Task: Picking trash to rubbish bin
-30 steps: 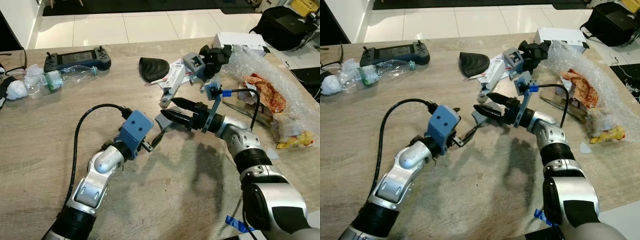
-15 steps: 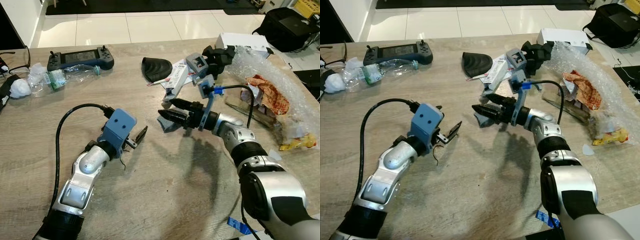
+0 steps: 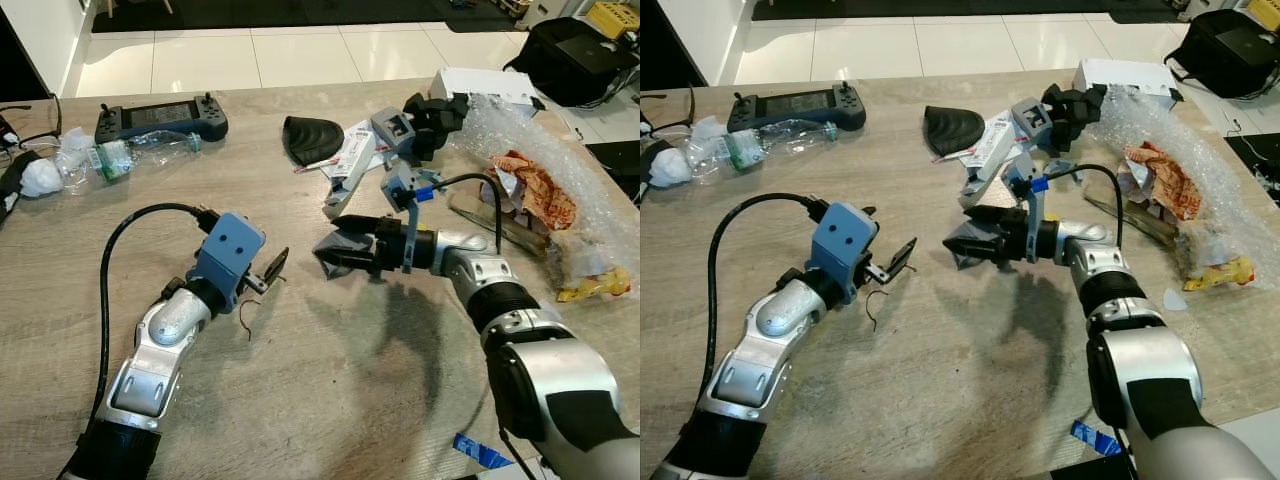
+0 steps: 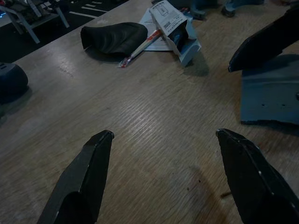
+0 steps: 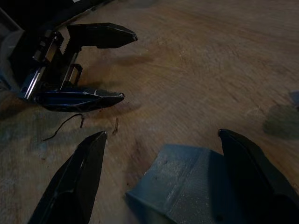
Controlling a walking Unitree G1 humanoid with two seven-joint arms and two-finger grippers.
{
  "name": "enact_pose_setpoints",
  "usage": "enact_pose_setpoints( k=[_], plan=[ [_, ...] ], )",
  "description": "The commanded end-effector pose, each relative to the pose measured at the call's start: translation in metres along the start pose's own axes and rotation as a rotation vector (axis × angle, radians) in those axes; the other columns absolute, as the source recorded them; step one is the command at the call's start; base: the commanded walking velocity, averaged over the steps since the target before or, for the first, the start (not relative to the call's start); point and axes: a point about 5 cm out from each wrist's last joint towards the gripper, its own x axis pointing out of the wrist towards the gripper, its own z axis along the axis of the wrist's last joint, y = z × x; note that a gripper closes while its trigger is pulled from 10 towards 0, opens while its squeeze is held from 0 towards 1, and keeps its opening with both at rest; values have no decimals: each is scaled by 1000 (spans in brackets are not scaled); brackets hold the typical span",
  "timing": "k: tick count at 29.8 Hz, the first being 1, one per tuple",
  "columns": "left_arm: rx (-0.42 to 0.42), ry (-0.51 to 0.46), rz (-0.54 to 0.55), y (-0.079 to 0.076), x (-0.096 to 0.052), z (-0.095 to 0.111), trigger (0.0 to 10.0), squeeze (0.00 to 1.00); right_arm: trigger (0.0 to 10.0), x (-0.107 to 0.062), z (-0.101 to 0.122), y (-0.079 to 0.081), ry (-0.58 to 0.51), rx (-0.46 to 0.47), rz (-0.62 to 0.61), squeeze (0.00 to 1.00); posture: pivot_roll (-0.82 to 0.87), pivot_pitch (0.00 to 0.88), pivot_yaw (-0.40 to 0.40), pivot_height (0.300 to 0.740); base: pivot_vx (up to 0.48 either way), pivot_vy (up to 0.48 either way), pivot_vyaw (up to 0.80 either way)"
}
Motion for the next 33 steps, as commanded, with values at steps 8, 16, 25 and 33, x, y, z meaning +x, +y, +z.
enact_pose_setpoints(
  k=[8,16,25,33],
  plan=[
    [-29,4,-46,-12,0,-3,10000,0,10000,-39,-15,17,-4,93,103,0,-37,166,-58,740,0,0,0],
    [-38,-4,-55,-17,4,-2,10000,0,10000,-52,-9,45,-62,58,97,0,-55,153,-52,740,0,0,0],
    [-44,-23,-58,-17,8,1,10000,0,10000,-58,25,53,-199,-13,2,0,-63,116,-48,740,0,0,0],
    [-87,-27,-85,-23,13,1,10000,0,10000,-53,27,50,-218,27,-273,0,-78,101,-40,740,0,0,0]
  ],
)
